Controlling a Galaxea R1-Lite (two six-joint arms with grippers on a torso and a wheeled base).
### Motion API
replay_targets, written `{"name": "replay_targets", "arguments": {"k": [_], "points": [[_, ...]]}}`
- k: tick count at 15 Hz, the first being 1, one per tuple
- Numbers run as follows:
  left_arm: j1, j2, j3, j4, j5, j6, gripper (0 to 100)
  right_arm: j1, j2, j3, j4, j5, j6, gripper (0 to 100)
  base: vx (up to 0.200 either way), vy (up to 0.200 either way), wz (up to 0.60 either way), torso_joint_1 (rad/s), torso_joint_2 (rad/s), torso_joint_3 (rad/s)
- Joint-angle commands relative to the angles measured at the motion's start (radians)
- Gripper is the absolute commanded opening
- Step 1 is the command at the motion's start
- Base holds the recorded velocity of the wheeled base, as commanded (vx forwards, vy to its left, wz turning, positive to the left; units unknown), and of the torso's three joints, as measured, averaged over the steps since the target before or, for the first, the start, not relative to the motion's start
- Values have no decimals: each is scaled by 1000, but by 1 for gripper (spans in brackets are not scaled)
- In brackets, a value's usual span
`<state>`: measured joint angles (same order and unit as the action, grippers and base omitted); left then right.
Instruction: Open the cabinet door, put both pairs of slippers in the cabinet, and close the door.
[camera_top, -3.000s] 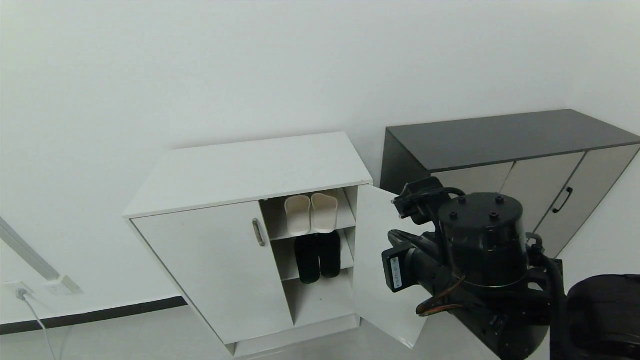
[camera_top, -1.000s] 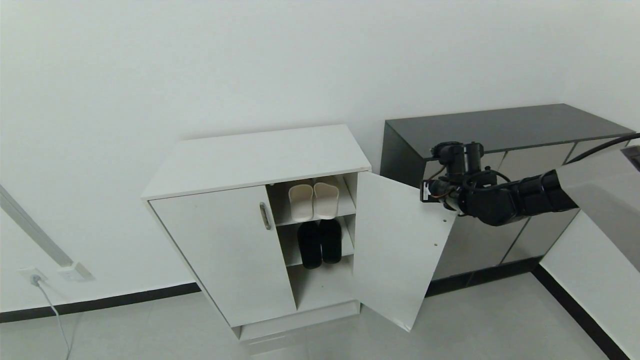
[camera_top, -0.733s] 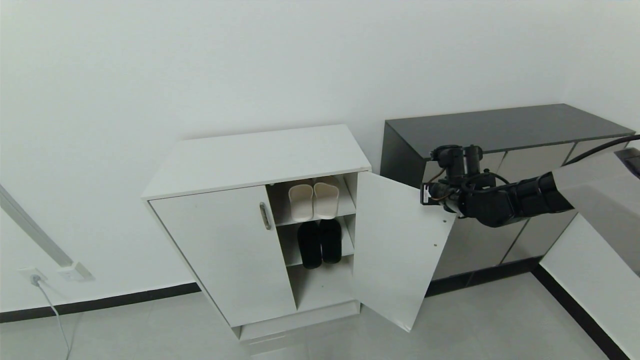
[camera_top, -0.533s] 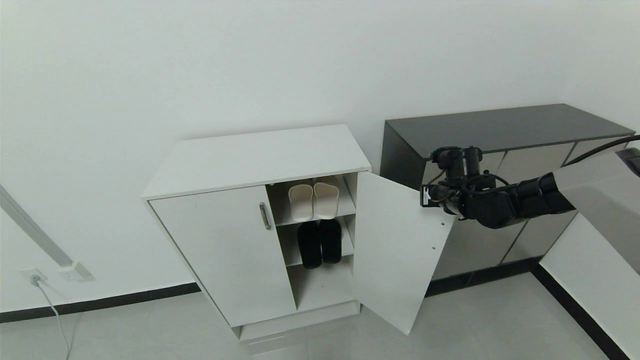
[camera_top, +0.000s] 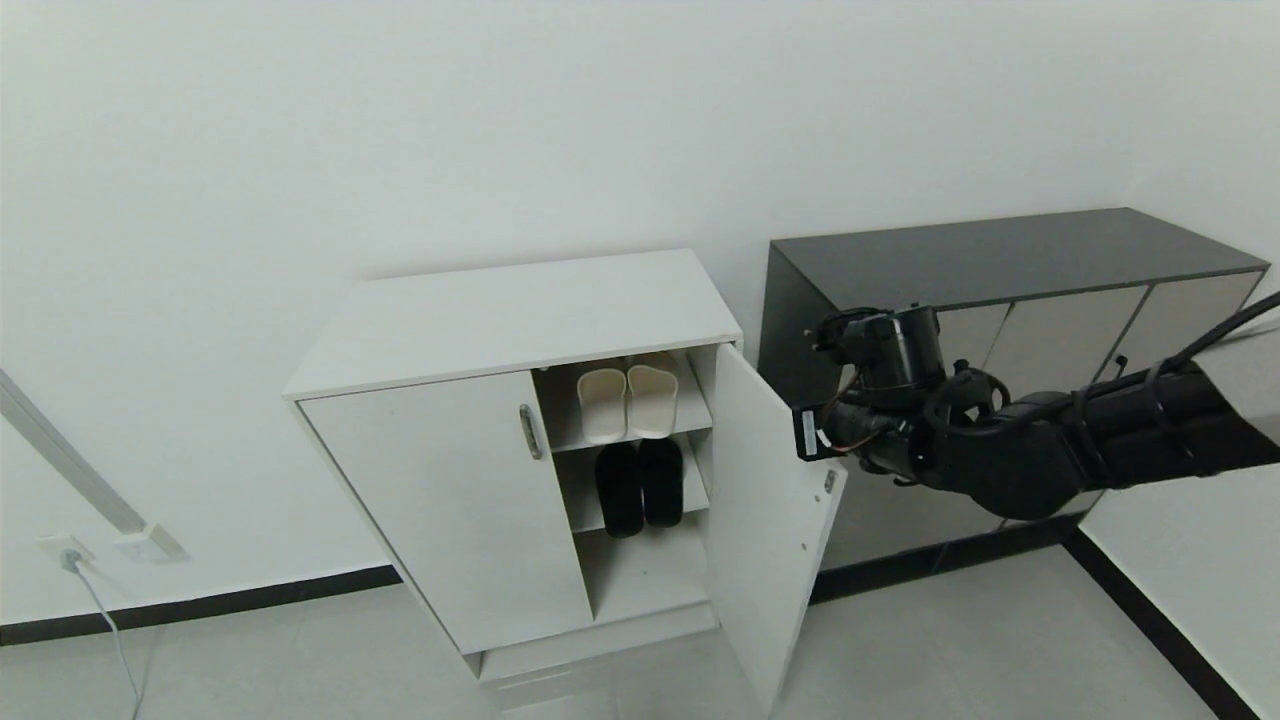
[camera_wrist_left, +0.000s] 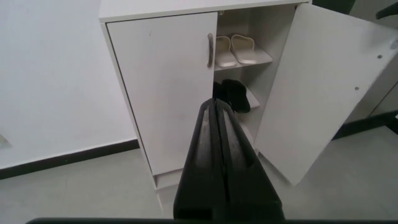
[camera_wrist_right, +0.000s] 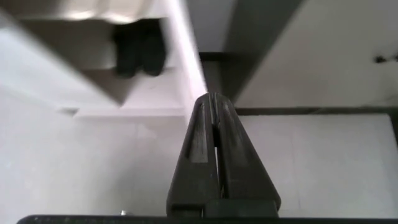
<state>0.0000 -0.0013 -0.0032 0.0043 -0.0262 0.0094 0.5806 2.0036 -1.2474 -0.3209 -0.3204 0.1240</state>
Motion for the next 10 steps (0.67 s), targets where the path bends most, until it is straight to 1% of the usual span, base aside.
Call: {"name": "replay_targets", "arguments": {"k": [1,3,5,9,10], "points": [[0,1,0,-1,0,0,0,61,-109,74,-3,1,2,0,0,0,0,0,0,0],[0,1,0,0,0,0,0,84,-140,108,-4,1,-6,0,0,0,0,0,0,0],[0,1,0,0,0,0,0,104,-175,148,-4,43,-7,0,0,0,0,0,0,0],[0,1,0,0,0,0,0,113,-186,174,-4,54,-9,0,0,0,0,0,0,0],[0,1,0,-1,0,0,0,119,-186,181,-4,50,-11,0,0,0,600,-2,7,-2]]}}
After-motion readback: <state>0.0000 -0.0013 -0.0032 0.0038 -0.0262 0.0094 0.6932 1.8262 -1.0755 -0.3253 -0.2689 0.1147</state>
